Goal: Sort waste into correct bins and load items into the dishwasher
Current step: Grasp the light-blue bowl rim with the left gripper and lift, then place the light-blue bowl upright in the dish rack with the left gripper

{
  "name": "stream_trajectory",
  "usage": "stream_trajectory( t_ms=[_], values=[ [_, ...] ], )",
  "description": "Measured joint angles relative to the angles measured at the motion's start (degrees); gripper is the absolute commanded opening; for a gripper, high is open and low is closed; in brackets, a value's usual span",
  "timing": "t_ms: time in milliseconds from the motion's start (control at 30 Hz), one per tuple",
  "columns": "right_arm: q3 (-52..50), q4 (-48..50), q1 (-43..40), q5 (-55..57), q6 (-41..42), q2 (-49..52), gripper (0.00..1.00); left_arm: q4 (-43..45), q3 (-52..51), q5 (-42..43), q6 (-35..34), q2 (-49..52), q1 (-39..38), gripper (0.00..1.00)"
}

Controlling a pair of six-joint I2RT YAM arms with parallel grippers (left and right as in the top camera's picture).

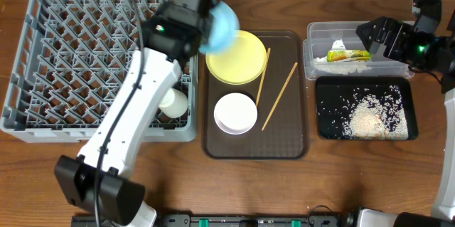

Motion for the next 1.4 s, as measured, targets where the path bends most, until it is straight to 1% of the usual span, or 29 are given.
stream_trajectory(
  t_ms=[133, 267, 367, 400, 433, 500, 600, 700, 833, 1100, 1400],
  values=[
    [0.0, -0.1, 0.0, 0.0, 0.0, 0.0, 0.99, 11.6, -0.2, -8.8, 4.3, 2.6, 4.3, 0.07],
    [0.0, -0.1, 0.0, 0.0, 0.0, 0.0, 0.99, 23.8, -0.2, -18.4, 9.8, 8.1, 7.1, 0.08],
    [0.0, -0.1, 0.0, 0.0, 0.0, 0.0, 0.99, 33.1, -0.3, -25.3, 16.1, 13.2, 7.7, 0.07],
    [0.0, -0.1, 0.0, 0.0, 0.0, 0.0, 0.99, 35.5, -0.3, -26.9, 19.6, 14.9, 7.7, 0.08],
    [0.0, -0.1, 0.0, 0.0, 0.0, 0.0, 0.99, 37.6, -0.4, -28.4, 20.5, 16.5, 7.7, 0.07],
    [0.0, -0.1, 0.0, 0.0, 0.0, 0.0, 0.99, 43.1, -0.4, -31.7, 24.9, 19.8, 7.4, 0.08],
    [0.0, -0.1, 0.0, 0.0, 0.0, 0.0, 0.99, 48.9, -0.5, -36.1, 29.6, 23.8, 7.0, 0.07],
    [0.0, -0.1, 0.0, 0.0, 0.0, 0.0, 0.99, 50.7, -0.5, -39.3, 32.2, 26.4, 6.8, 0.07],
    [0.0, -0.1, 0.0, 0.0, 0.0, 0.0, 0.99, 52.6, -0.5, -42.1, 33.8, 28.0, 6.8, 0.07],
    [0.0, -0.1, 0.0, 0.0, 0.0, 0.0, 0.99, 53.3, -0.9, -44.6, 33.8, 28.2, 6.8, 0.07],
    [0.0, -0.1, 0.0, 0.0, 0.0, 0.0, 0.99, 53.4, -6.6, -45.3, 33.0, 28.2, 5.6, 0.07]
  ],
)
